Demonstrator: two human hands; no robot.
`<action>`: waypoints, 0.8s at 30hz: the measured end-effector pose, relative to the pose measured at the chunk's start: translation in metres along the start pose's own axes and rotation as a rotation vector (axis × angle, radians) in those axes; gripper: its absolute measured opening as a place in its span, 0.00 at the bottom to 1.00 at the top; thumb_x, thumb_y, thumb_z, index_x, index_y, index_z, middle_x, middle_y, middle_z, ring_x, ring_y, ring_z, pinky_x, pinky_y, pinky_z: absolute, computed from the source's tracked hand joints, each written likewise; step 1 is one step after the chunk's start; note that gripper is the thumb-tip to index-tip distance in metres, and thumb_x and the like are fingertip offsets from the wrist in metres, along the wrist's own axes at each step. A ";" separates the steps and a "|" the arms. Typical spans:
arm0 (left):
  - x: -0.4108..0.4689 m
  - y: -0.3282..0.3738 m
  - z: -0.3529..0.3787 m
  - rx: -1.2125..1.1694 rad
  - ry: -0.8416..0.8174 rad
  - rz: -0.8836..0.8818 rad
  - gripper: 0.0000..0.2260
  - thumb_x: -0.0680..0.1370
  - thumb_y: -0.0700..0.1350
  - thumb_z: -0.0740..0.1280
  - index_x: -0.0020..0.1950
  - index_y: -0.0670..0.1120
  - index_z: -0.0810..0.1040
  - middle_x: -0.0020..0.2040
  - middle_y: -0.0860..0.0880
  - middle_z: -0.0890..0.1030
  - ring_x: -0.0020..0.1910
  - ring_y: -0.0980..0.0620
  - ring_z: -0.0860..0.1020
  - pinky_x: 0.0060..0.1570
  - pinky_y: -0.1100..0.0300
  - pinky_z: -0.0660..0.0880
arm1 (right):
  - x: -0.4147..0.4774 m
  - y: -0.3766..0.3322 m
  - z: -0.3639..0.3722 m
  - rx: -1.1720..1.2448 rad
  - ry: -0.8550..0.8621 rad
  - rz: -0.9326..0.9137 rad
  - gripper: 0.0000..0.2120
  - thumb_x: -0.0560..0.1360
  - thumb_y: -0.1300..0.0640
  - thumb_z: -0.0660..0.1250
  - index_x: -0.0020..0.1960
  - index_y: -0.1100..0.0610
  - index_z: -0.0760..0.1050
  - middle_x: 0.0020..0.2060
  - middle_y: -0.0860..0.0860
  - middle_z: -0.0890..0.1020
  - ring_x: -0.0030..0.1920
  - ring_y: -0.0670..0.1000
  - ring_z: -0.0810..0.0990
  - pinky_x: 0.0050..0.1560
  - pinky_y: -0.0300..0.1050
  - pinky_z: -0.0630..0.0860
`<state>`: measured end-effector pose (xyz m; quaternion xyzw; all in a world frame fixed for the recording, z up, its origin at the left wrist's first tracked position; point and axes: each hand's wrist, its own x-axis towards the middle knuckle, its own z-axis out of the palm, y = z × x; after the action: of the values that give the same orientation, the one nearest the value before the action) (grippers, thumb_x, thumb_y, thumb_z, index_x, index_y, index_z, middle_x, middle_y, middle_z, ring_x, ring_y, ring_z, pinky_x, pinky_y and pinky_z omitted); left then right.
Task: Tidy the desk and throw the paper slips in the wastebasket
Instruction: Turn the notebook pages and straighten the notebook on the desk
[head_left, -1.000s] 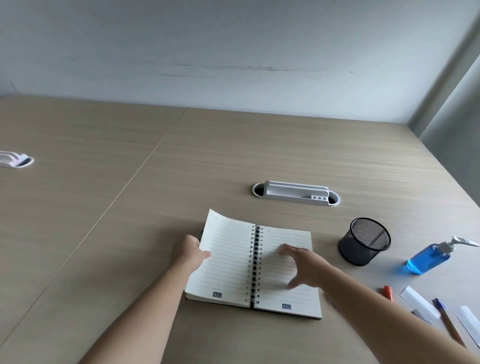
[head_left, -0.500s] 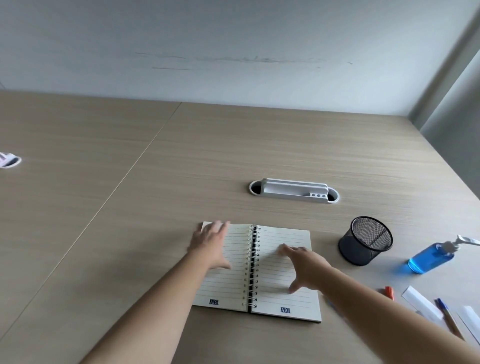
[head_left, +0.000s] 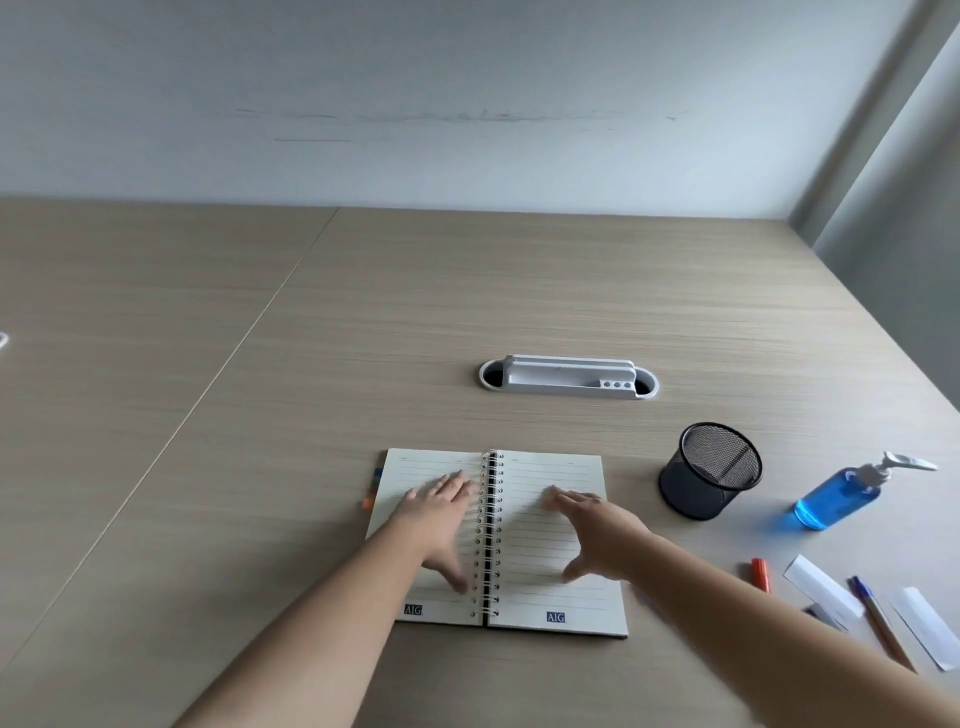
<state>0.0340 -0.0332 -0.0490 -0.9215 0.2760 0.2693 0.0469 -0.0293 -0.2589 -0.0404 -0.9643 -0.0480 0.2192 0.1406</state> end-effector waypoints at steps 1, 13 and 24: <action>-0.006 -0.003 0.004 -0.061 0.084 0.019 0.51 0.64 0.58 0.73 0.78 0.50 0.46 0.80 0.50 0.46 0.78 0.50 0.49 0.76 0.53 0.51 | -0.004 0.000 0.002 0.032 0.017 -0.014 0.41 0.66 0.50 0.74 0.74 0.50 0.58 0.75 0.45 0.61 0.73 0.49 0.62 0.67 0.49 0.70; -0.058 -0.016 0.090 0.034 0.258 0.051 0.41 0.72 0.72 0.47 0.73 0.52 0.31 0.75 0.54 0.32 0.74 0.49 0.31 0.71 0.48 0.30 | -0.060 0.009 0.083 -0.090 0.209 -0.139 0.39 0.75 0.36 0.53 0.75 0.47 0.35 0.73 0.41 0.37 0.75 0.44 0.35 0.72 0.36 0.31; -0.002 -0.023 0.034 -0.024 0.247 -0.081 0.37 0.76 0.63 0.57 0.78 0.49 0.45 0.80 0.51 0.45 0.78 0.53 0.45 0.76 0.53 0.48 | 0.003 0.029 0.037 -0.130 0.171 -0.017 0.38 0.77 0.42 0.57 0.76 0.52 0.39 0.77 0.46 0.42 0.77 0.47 0.42 0.76 0.44 0.44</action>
<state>0.0287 -0.0051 -0.0788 -0.9585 0.2389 0.1550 0.0122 -0.0414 -0.2773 -0.0822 -0.9862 -0.0581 0.1313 0.0830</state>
